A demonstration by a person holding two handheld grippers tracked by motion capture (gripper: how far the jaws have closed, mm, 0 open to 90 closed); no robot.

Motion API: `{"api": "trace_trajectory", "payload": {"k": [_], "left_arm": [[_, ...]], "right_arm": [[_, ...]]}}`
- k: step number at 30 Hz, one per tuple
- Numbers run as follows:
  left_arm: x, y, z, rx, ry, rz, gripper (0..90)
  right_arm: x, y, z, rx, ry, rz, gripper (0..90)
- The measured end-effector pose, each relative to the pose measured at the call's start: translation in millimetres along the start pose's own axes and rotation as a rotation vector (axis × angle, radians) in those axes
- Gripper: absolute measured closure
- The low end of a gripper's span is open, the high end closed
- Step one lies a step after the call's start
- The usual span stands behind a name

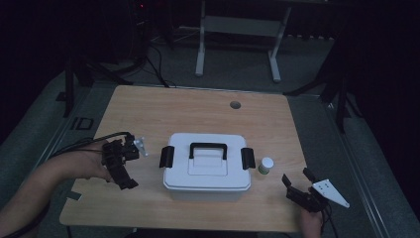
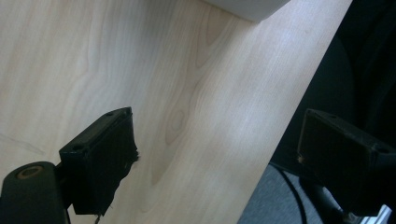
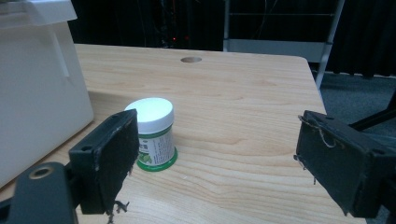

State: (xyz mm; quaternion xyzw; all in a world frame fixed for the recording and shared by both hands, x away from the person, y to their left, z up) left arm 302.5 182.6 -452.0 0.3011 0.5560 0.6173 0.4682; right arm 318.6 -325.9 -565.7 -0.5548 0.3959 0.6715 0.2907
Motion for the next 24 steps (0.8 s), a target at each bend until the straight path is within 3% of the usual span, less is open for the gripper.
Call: {"api": "trace_trajectory", "payload": {"k": [7, 11, 18, 24], "left_arm": [[-26.5, 11.7, 4.3, -0.005, -0.045, 0.017, 10.6], [-40.7, 19.5, 5.4, 0.008, -0.062, -0.011, 10.8], [-62.9, 21.8, 5.7, 0.008, -0.103, -0.002, 10.8], [-83.5, 20.9, 1.9, 0.035, -0.140, -0.004, 10.8]], "right_arm": [[0.2, -0.1, 0.1, -0.004, 0.004, 0.001, 12.9], [0.1, 0.2, -0.1, -0.007, -0.003, -0.003, 12.9], [0.5, -0.5, 0.9, -0.012, 0.006, 0.003, 12.9], [0.7, -0.3, 0.2, -0.015, 0.002, 0.001, 12.9]]}}
Point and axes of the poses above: each handheld gripper's, and its own axes: y roughly backward along the jaws, x roughly out of its underside, z roughly to its left, the point moved 7 cm from there along -y, roughly forward along the jaws, and after that the axes turned 11 degrees about -x, right-handed, at the moved point
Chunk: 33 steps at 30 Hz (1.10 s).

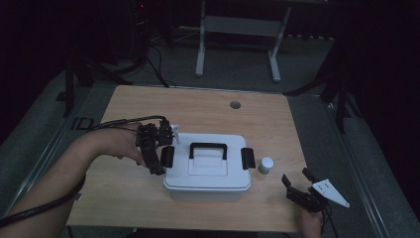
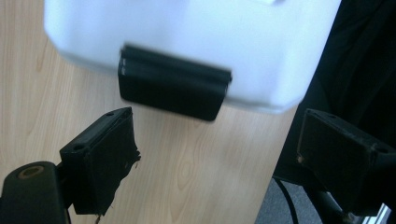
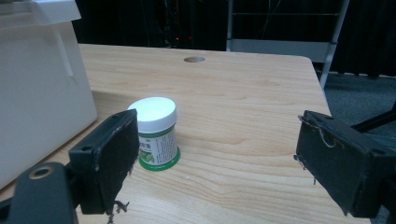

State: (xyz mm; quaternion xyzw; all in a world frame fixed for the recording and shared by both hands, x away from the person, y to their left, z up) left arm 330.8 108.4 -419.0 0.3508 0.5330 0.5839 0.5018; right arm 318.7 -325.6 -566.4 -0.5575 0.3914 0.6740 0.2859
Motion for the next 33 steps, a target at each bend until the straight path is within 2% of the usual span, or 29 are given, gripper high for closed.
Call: {"api": "trace_trajectory", "payload": {"k": [4, 6, 8, 9, 12, 14, 16, 18, 21, 24, 25, 27, 32, 33], "left_arm": [[-9.1, -3.0, 2.5, 0.001, -0.009, 0.007, 10.8], [-17.6, -5.3, 4.0, 0.004, -0.029, 0.011, 10.8], [-23.3, -6.3, 4.9, 0.019, -0.033, 0.006, 10.8], [-25.8, -6.8, 6.1, 0.010, -0.042, 0.009, 10.8], [-35.7, -9.3, 8.6, 0.024, -0.044, 0.004, 10.8], [-41.0, -13.1, 8.9, 0.012, -0.054, 0.018, 10.8], [-45.4, -14.2, 7.3, 0.006, -0.081, 0.007, 10.9], [-50.5, -16.2, 7.1, -0.011, -0.090, 0.004, 13.6], [-56.4, -20.0, 8.7, -0.022, -0.084, 0.015, 13.6], [-61.6, -23.9, 8.6, -0.026, -0.096, 0.038, 14.2], [-63.5, -24.8, 6.8, -0.013, -0.097, 0.041, 14.2], [-66.5, -26.4, 7.6, -0.024, -0.102, 0.049, 16.7], [-71.8, -29.3, 8.8, -0.014, -0.095, 0.060, 20.5], [-72.6, -29.7, 9.4, -0.021, -0.103, 0.065, 24.1]], "right_arm": [[-0.1, 0.1, 0.3, -0.001, 0.001, -0.002, 12.9], [-0.2, 0.6, 0.1, -0.003, -0.007, -0.005, 12.9], [-0.2, 0.8, 0.0, -0.005, -0.009, -0.007, 12.9], [-0.3, 0.9, -0.1, -0.004, -0.009, -0.007, 12.9], [0.0, 0.8, 0.1, -0.006, -0.006, -0.005, 12.9], [-0.1, 0.7, 0.4, -0.008, -0.004, -0.006, 12.9], [-0.4, 0.9, 0.4, -0.010, -0.003, -0.010, 12.9], [-0.3, 1.1, 0.2, -0.011, -0.006, -0.011, 12.9], [-0.3, 1.0, 0.3, -0.011, -0.007, -0.013, 12.9], [0.0, 0.9, 1.8, -0.013, 0.006, -0.007, 12.9], [-0.1, 1.0, 1.8, -0.015, 0.004, -0.009, 12.9], [-0.2, 1.4, 0.7, -0.014, -0.003, -0.013, 12.9], [-0.2, 1.9, 0.0, -0.016, -0.013, -0.016, 12.9], [-0.1, 1.8, 0.1, -0.016, -0.013, -0.015, 12.9]]}}
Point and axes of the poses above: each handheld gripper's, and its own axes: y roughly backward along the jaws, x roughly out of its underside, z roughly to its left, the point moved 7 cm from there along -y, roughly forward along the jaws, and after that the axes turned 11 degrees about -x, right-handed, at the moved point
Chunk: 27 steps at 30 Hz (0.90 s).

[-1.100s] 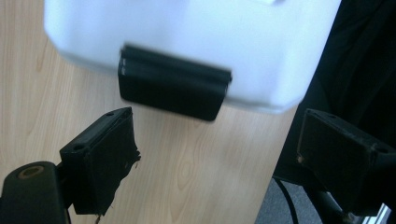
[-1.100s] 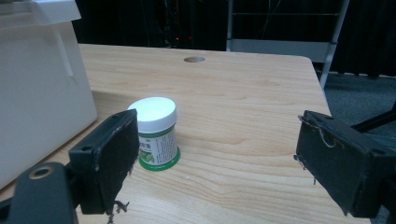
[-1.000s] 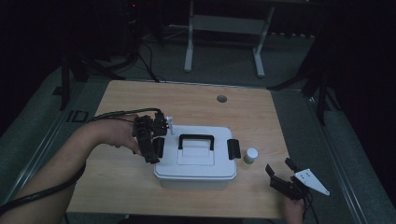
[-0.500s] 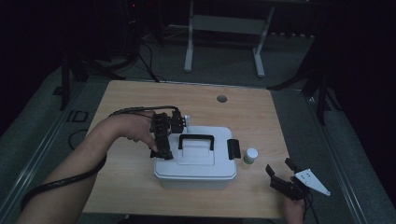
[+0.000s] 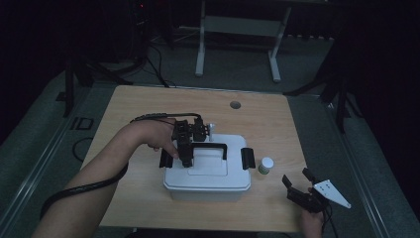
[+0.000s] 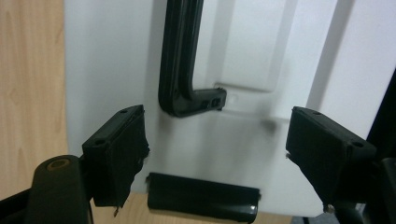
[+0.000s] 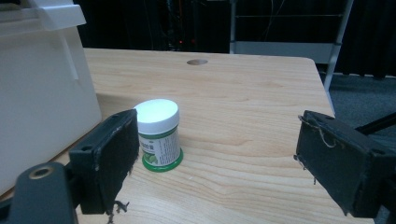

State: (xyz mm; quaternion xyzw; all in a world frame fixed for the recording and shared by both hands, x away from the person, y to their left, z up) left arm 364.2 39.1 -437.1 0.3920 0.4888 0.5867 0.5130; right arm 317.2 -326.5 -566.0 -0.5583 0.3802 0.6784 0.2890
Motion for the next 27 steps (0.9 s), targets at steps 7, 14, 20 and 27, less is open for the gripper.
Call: {"api": "trace_trajectory", "payload": {"k": [7, 14, 20, 27], "left_arm": [[-9.1, -3.7, -0.4, 0.004, -0.016, 0.039, 45.7], [-11.2, -4.3, -1.7, 0.010, -0.038, 0.067, 61.5], [-13.8, -4.5, -1.0, 0.003, -0.032, 0.094, 72.8], [-13.7, -4.4, -2.2, 0.020, -0.033, 0.089, 82.1]], "right_arm": [[0.1, -0.1, -0.3, 0.000, -0.002, 0.000, 12.9], [0.4, -0.5, -0.2, -0.003, -0.003, 0.002, 12.9], [0.5, -0.7, -0.2, -0.003, -0.004, 0.002, 12.9], [0.9, -1.3, -0.1, -0.005, -0.002, 0.008, 12.9]]}}
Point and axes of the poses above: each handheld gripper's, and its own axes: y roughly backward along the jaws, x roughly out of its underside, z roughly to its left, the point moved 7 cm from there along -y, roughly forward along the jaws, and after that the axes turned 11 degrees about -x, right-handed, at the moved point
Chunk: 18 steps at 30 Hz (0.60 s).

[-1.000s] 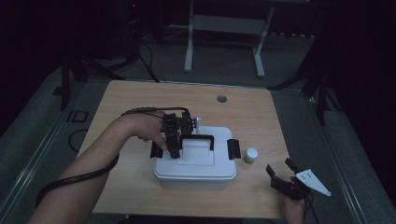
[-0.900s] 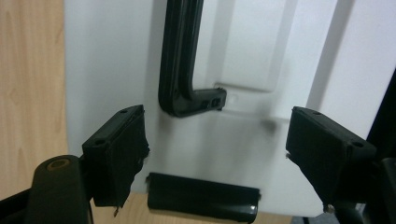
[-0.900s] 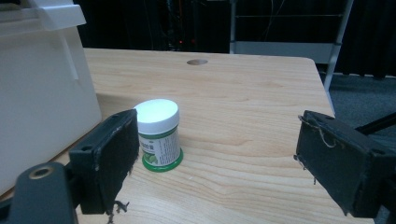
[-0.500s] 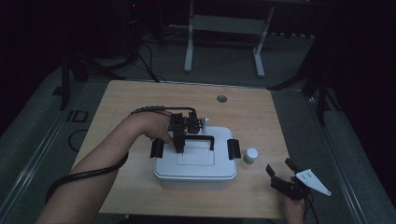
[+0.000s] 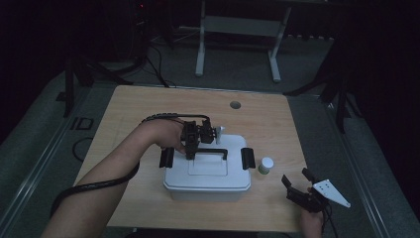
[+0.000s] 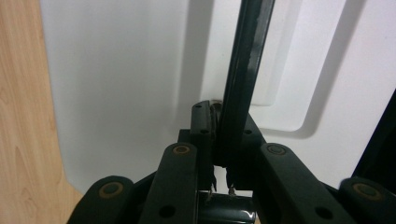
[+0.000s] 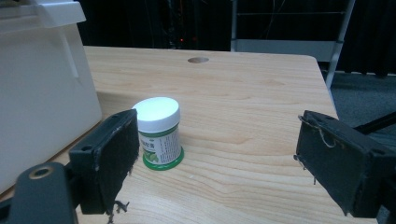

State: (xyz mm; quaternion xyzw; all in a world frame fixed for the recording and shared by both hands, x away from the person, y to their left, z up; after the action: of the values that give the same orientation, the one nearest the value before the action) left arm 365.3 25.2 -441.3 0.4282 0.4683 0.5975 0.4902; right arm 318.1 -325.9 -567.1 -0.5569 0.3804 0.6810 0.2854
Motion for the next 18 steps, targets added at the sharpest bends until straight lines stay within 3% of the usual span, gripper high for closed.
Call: {"api": "trace_trajectory", "payload": {"k": [11, 18], "left_arm": [[0.3, 0.5, 0.0, -0.012, -0.012, -0.003, 82.8], [0.5, 0.8, 0.2, 0.011, -0.011, -0.004, 83.0]], "right_arm": [[0.3, -0.3, -0.2, 0.001, -0.003, 0.003, 12.9], [0.7, -0.7, 0.0, 0.001, -0.003, 0.007, 12.9]]}}
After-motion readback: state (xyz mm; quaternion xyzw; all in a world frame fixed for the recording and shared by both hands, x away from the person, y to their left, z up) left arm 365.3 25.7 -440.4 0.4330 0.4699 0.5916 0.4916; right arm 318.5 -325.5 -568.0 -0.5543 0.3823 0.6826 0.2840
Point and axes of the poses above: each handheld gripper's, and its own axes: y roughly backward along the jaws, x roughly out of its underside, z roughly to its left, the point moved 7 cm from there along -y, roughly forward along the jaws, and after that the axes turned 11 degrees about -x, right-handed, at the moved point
